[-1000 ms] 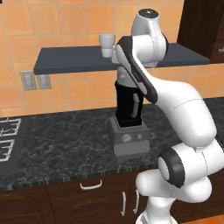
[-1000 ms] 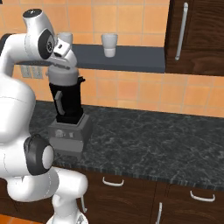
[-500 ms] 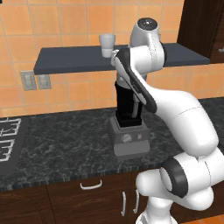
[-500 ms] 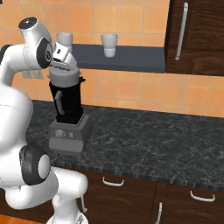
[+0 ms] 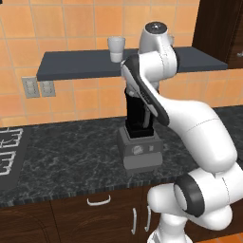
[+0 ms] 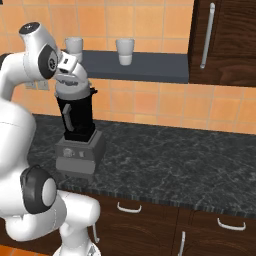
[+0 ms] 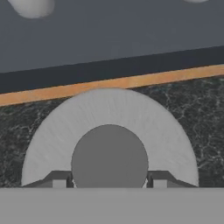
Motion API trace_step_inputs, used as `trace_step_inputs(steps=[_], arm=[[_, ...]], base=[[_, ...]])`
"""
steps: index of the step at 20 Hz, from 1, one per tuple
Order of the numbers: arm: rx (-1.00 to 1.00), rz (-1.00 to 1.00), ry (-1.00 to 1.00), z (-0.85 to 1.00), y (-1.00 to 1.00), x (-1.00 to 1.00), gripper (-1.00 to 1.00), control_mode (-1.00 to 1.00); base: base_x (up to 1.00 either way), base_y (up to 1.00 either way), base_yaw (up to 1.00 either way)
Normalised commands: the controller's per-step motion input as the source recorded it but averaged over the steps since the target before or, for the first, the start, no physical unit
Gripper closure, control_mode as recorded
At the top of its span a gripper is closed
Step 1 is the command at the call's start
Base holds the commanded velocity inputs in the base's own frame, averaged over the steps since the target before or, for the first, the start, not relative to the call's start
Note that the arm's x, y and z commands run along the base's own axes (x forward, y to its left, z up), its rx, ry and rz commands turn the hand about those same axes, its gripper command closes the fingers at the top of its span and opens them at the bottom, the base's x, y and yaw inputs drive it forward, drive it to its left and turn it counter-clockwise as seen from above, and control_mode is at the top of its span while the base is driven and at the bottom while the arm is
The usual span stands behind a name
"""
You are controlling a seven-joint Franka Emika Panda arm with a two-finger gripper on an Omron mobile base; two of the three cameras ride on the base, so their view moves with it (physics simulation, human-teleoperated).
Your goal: Close the lid blender by securely placing the lid on top.
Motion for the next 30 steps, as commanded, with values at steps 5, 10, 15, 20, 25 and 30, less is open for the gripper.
trace_step_inputs(steps=[5,10,15,20,25,30], arm=[[-0.08,0.0,0.35,0.0,-0.12,0.08,1.0,-1.0],[-0.07,0.0,0.28,-0.1,-0.09,0.16,1.0,-1.0],[-0.08,0.0,0.24,-0.14,-0.14,0.04,1.0,-1.0],[-0.06,-0.01,0.19,-0.07,-0.2,0.0,1.0,-1.0],[0.0,-0.05,0.0,-0.09,-0.29,0.0,-1.0,-1.0],[0.0,-0.04,0.0,-0.05,-0.31,-0.03,-1.0,-1.0]], base=[[0.0,0.0,0.0],[0.0,0.0,0.0],[0.0,0.0,0.0],[0.0,0.0,0.0],[0.0,0.0,0.0],[0.0,0.0,0.0]])
